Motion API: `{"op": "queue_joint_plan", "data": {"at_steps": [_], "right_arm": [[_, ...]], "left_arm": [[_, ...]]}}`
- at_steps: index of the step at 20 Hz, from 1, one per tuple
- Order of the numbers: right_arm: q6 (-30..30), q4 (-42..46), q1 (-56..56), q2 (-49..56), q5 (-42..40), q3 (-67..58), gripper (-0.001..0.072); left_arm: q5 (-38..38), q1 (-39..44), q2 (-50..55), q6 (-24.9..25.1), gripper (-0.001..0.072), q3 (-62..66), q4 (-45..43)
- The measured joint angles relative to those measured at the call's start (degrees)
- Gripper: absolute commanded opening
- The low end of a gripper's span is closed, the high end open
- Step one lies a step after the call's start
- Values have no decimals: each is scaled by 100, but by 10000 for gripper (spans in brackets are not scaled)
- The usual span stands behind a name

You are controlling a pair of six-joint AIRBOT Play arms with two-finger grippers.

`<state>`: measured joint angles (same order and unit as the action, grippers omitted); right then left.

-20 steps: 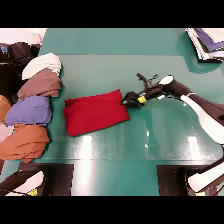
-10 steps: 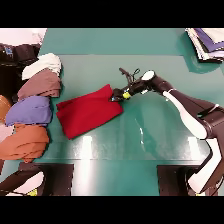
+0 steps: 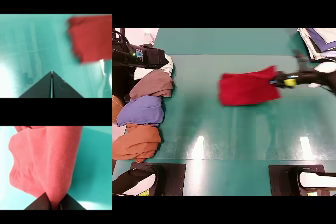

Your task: Fold the shirts.

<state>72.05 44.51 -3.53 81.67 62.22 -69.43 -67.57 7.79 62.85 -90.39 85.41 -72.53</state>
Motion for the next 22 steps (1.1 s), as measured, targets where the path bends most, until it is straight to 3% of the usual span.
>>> {"op": "queue_joint_plan", "data": {"at_steps": [8, 13, 14, 15, 16, 22], "right_arm": [[278, 452, -4251, -1694, -669, 1657, 13], [376, 516, -5198, -2035, -850, 2347, 31], [389, 573, -5224, -2061, -837, 2406, 241], [387, 702, -5222, -2083, -772, 2433, 521], [387, 931, -5200, -2096, -702, 2426, 646], [907, 2627, -5307, -2212, 0, 1596, 626]], "left_arm": [[203, 52, 0, -254, 24, 0, 79], [326, 52, 0, -295, 25, 0, 96], [337, 52, 0, -295, 25, 0, 98], [341, 52, 0, -295, 25, 0, 98], [350, 52, 0, -293, 25, 0, 98], [350, 52, 0, -234, 25, 0, 98]]}}
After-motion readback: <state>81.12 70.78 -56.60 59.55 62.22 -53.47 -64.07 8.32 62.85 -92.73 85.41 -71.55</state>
